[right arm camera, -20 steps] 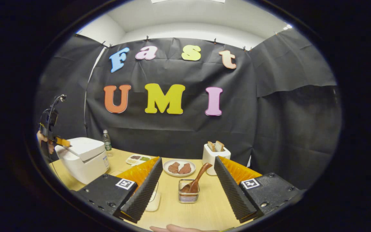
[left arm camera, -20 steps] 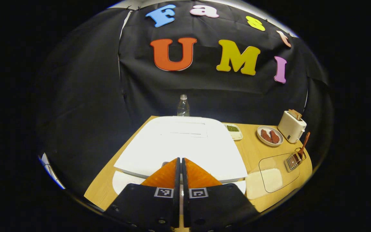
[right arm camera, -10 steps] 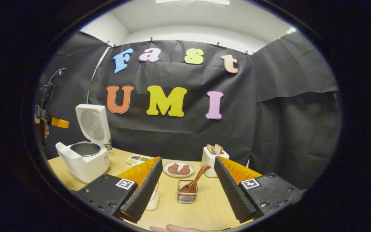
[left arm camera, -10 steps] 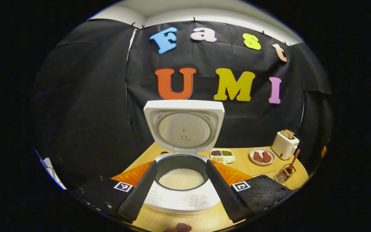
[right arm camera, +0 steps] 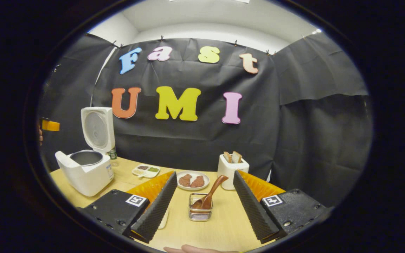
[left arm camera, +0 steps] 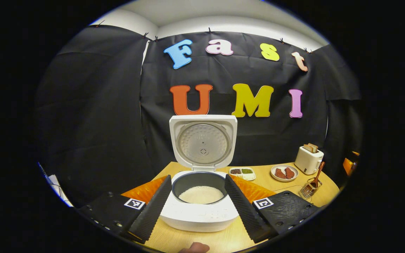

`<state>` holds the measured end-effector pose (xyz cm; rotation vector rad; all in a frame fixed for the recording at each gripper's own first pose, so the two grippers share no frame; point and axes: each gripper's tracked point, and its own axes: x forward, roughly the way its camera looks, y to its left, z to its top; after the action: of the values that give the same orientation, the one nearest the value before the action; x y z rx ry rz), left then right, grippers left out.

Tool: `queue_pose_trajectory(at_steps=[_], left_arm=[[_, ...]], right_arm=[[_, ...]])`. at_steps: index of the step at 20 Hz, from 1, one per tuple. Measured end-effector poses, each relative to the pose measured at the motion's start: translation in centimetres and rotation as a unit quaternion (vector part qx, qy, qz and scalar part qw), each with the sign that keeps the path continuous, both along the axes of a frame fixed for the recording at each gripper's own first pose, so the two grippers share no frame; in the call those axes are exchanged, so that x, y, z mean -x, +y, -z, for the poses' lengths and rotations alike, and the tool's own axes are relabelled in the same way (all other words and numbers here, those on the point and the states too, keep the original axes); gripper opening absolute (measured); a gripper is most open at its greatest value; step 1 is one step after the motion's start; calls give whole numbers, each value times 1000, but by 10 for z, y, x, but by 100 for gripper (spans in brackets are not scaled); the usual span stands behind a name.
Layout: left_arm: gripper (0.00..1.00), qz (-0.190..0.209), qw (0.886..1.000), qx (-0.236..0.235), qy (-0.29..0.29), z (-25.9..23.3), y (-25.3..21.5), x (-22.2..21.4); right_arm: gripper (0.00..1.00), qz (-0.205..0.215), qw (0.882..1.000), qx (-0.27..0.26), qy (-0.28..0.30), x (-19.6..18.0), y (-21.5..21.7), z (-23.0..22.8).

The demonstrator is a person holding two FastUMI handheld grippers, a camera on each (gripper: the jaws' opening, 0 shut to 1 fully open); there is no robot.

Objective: Close the left gripper, press the button to open the rice cooker; take a wooden spoon from the chopstick holder with the right hand, scoop a spoonful of rice and pour it into the rice cooker, then put the wooden spoon back into the chopstick holder.

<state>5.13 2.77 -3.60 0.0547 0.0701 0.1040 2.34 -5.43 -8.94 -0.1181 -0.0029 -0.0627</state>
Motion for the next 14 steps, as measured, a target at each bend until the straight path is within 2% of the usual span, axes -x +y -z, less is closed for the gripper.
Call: queue_pose_trajectory(at_steps=[6,8,11,14], left_arm=[[96,27,998,26,-45,4,-13,14],[96,31,997,43,-57,7,-15,14],[94,41,996,52,-54,25,-18,17],[94,34,997,49,-55,36,-11,21]], right_arm=[[100,7,998,-42,48,-61,-26,48],[100,-3,995,-60,77,-83,-26,69],[100,3,991,-77,105,-119,-35,97],[100,5,989,-96,113,-154,-45,109]])
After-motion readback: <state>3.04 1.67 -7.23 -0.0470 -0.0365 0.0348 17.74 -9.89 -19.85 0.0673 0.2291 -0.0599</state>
